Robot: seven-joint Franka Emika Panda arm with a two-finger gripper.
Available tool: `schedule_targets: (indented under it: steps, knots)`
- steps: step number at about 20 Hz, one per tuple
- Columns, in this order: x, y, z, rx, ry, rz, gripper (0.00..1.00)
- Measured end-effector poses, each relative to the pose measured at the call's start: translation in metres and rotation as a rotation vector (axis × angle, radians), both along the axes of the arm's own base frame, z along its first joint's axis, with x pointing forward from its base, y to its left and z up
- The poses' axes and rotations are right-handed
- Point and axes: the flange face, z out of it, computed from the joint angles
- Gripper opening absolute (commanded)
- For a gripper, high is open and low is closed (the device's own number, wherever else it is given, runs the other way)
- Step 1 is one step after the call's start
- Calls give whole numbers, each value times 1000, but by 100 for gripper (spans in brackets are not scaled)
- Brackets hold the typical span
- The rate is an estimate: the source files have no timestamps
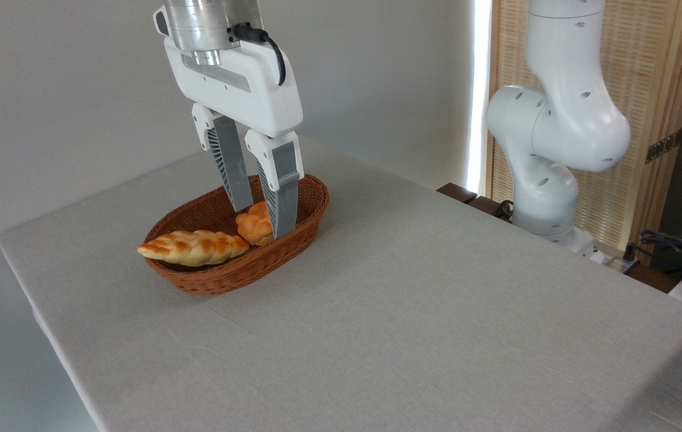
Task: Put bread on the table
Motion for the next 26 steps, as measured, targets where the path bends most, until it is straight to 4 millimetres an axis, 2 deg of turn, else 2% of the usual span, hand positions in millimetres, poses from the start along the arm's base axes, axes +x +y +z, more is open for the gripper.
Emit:
schedule_targets:
  steps: [12,16,21,24,26]
  knots:
    - [0,0,0,-19,1,0,100]
    - [-1,-12,0,-84,5,-8,100]
    - [-5,-58,-14,-155,35,-68,100]
    - [-4,-98,-34,-217,7,-56,100]
    - [-5,-136,-57,-267,-37,-39,100]
